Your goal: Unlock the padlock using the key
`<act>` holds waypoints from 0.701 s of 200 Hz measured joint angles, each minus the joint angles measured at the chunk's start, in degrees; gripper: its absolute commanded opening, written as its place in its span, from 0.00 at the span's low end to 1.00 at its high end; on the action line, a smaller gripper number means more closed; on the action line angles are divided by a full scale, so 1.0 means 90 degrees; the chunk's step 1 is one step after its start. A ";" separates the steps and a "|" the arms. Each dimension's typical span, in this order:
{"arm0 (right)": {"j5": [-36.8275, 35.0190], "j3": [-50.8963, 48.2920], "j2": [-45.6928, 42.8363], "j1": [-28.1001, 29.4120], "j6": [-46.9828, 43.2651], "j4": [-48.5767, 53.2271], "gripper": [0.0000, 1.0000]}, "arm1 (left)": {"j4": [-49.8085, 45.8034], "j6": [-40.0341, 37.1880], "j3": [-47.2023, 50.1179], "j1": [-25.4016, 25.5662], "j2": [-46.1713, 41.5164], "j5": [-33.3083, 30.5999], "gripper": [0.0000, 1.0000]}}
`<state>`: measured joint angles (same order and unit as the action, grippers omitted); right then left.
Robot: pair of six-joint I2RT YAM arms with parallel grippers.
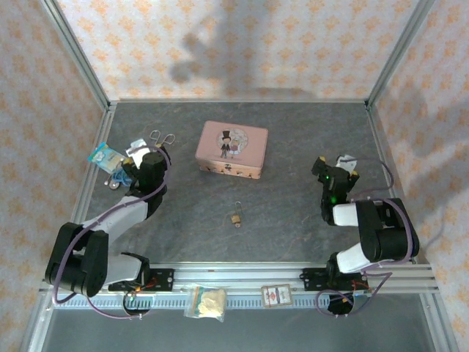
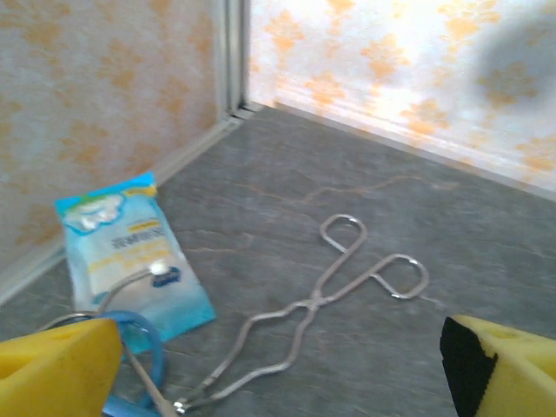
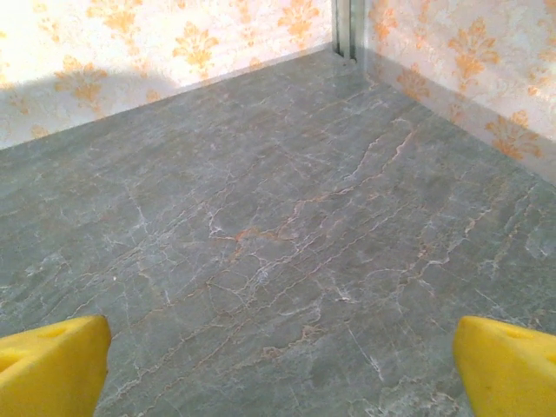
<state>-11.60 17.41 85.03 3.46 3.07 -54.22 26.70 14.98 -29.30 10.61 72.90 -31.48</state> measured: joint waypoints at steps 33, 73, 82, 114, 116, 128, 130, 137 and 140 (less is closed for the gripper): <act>0.0097 -0.0544 0.0185 -0.0005 -0.0114 -0.1367 1.00 | 0.1292 -0.0483 0.0690 -0.0277 0.0457 -0.0248 0.95; 0.0131 -0.0631 0.0236 -0.0015 -0.0172 -0.1724 1.00 | 0.2681 -0.1105 0.1064 -0.0355 0.1129 -0.0100 0.96; 0.0129 -0.0631 0.0236 -0.0015 -0.0189 -0.1749 1.00 | 0.2878 -0.1180 0.1098 -0.0437 0.1180 0.0158 0.96; 0.0129 -0.0631 0.0236 -0.0015 -0.0211 -0.1785 1.00 | 0.4065 -0.1275 0.1603 -0.0860 0.1324 0.1166 0.96; 0.0129 -0.0631 0.0236 -0.0015 -0.0211 -0.1790 1.00 | 0.4180 -0.1270 0.1666 -0.0877 0.1333 0.1222 0.96; 0.0129 -0.0631 0.0236 -0.0015 -0.0211 -0.1797 1.00 | 0.4925 -0.1299 0.2035 -0.0945 0.1496 0.1418 0.96; 0.0129 -0.0631 0.0236 -0.0015 -0.0211 -0.1797 1.00 | 0.5025 -0.1299 0.2091 -0.0950 0.1535 0.1450 0.96; 0.0129 -0.0631 0.0236 -0.0015 -0.0211 -0.1797 1.00 | 0.5175 -0.1299 0.2215 -0.0969 0.1625 0.1523 0.96; 0.0129 -0.0631 0.0236 -0.0015 -0.0211 -0.1797 1.00 | 0.5187 -0.1297 0.2246 -0.0974 0.1644 0.1566 0.96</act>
<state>-10.44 11.73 87.15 3.33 1.17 -70.39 73.38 3.31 -9.08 1.85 87.70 -17.39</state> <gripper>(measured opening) 0.998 0.961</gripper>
